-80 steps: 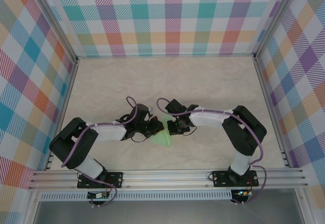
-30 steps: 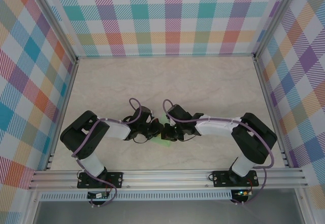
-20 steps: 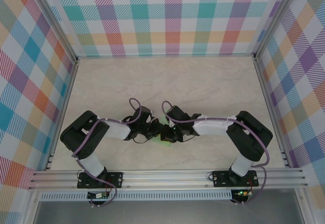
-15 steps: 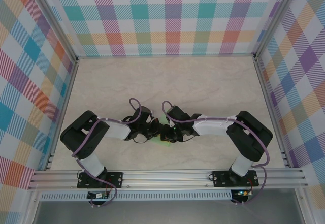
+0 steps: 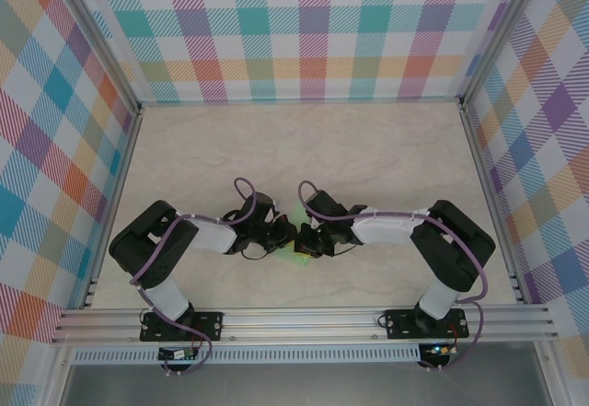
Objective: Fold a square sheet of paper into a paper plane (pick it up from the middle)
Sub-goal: Fold the triangle a second time at the center of the table.
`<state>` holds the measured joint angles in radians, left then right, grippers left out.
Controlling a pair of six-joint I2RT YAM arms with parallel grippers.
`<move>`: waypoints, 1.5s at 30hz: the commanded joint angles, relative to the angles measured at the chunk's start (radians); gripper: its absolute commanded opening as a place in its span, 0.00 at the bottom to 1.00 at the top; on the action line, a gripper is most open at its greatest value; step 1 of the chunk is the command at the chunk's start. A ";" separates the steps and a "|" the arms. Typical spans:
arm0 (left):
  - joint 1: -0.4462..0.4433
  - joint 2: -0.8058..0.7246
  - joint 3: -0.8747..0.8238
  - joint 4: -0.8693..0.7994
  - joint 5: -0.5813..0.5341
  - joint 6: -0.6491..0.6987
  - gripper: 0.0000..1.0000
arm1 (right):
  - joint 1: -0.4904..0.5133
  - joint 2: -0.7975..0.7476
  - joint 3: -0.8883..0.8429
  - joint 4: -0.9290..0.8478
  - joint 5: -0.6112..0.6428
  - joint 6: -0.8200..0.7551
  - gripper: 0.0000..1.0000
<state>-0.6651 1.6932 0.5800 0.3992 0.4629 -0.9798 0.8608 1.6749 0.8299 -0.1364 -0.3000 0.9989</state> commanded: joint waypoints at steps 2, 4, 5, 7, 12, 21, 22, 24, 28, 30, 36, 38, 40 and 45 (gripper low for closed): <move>-0.004 0.027 -0.010 -0.042 -0.002 0.018 0.00 | -0.012 0.033 0.013 0.048 0.018 0.024 0.12; -0.004 0.028 -0.009 -0.042 -0.002 0.018 0.00 | -0.011 0.045 0.006 0.054 0.009 0.028 0.12; -0.004 0.028 -0.009 -0.041 -0.003 0.017 0.00 | -0.012 0.051 0.000 0.057 0.004 0.030 0.12; -0.005 0.029 -0.009 -0.042 -0.004 0.016 0.00 | -0.011 0.055 -0.017 0.070 -0.010 0.033 0.12; -0.005 0.031 -0.009 -0.042 -0.008 0.015 0.00 | -0.011 0.039 -0.071 0.088 -0.019 0.044 0.12; -0.005 0.036 -0.011 -0.039 -0.009 0.010 0.00 | -0.009 -0.001 -0.050 0.042 -0.027 0.001 0.12; -0.005 0.037 -0.009 -0.040 -0.010 0.010 0.00 | -0.009 -0.008 -0.041 0.040 -0.036 -0.007 0.12; -0.005 0.036 -0.011 -0.042 -0.012 0.010 0.00 | -0.006 -0.024 -0.025 0.033 -0.047 -0.021 0.12; -0.007 0.035 -0.011 -0.040 -0.012 0.010 0.00 | -0.006 -0.024 -0.017 0.047 -0.071 -0.034 0.11; -0.007 0.033 -0.011 -0.042 -0.014 0.010 0.00 | -0.006 -0.009 -0.028 0.066 -0.075 -0.021 0.11; -0.006 0.032 -0.014 -0.042 -0.013 0.009 0.00 | -0.006 0.015 -0.078 0.073 -0.068 0.012 0.09; -0.007 0.033 -0.016 -0.042 -0.015 0.010 0.00 | -0.005 0.020 -0.100 0.088 -0.077 0.014 0.09; -0.007 0.035 -0.016 -0.042 -0.014 0.009 0.00 | -0.006 0.027 -0.116 0.093 -0.090 0.017 0.09; -0.007 0.029 -0.017 -0.045 -0.015 0.009 0.00 | -0.005 0.006 -0.114 0.031 -0.061 -0.011 0.09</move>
<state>-0.6659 1.6943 0.5800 0.4015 0.4629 -0.9794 0.8505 1.6764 0.7338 -0.0376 -0.3672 1.0054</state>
